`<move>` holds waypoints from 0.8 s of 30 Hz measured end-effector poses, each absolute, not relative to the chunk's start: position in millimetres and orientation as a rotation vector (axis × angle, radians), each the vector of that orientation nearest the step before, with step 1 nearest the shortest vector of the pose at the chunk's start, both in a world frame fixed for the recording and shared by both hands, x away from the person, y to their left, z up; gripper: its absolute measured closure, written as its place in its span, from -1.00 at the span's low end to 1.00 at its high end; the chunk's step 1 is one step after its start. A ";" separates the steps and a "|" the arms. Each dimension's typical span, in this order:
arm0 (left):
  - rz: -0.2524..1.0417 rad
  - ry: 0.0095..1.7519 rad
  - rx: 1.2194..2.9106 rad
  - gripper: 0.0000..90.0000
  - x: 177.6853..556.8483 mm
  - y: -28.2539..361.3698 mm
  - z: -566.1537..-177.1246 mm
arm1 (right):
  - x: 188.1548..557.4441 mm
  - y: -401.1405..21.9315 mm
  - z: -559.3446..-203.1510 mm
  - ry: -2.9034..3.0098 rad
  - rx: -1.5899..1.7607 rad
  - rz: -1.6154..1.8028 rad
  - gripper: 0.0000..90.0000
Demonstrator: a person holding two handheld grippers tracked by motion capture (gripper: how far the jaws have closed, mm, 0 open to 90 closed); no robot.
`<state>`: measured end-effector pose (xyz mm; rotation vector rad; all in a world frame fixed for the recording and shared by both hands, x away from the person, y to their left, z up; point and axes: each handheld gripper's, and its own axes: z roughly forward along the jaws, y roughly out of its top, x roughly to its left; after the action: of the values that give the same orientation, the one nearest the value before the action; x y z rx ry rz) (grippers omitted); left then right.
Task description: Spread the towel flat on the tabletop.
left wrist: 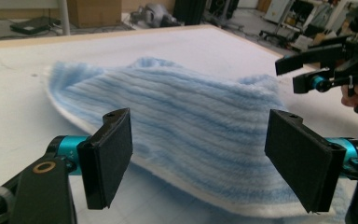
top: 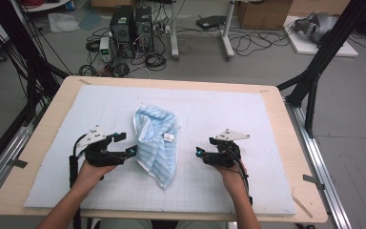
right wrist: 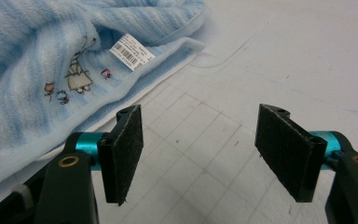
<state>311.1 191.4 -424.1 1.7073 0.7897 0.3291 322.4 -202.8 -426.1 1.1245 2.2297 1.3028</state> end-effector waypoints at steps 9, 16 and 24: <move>0.311 0.702 1.834 0.22 314.8 173.5 -430.9 | 321.1 -204.3 -425.4 2.219 1.140 1.339 -0.28; 0.339 0.700 1.828 0.75 314.8 197.0 -430.2 | 321.3 -201.8 -426.9 2.231 1.134 1.336 -0.27; 0.392 0.788 1.811 0.65 312.1 229.3 -432.3 | 322.6 -191.7 -428.0 2.244 1.115 1.341 -0.26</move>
<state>312.1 229.3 -432.3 1.8110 0.7883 0.3917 322.6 -191.7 -428.0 1.1145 2.2441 1.3408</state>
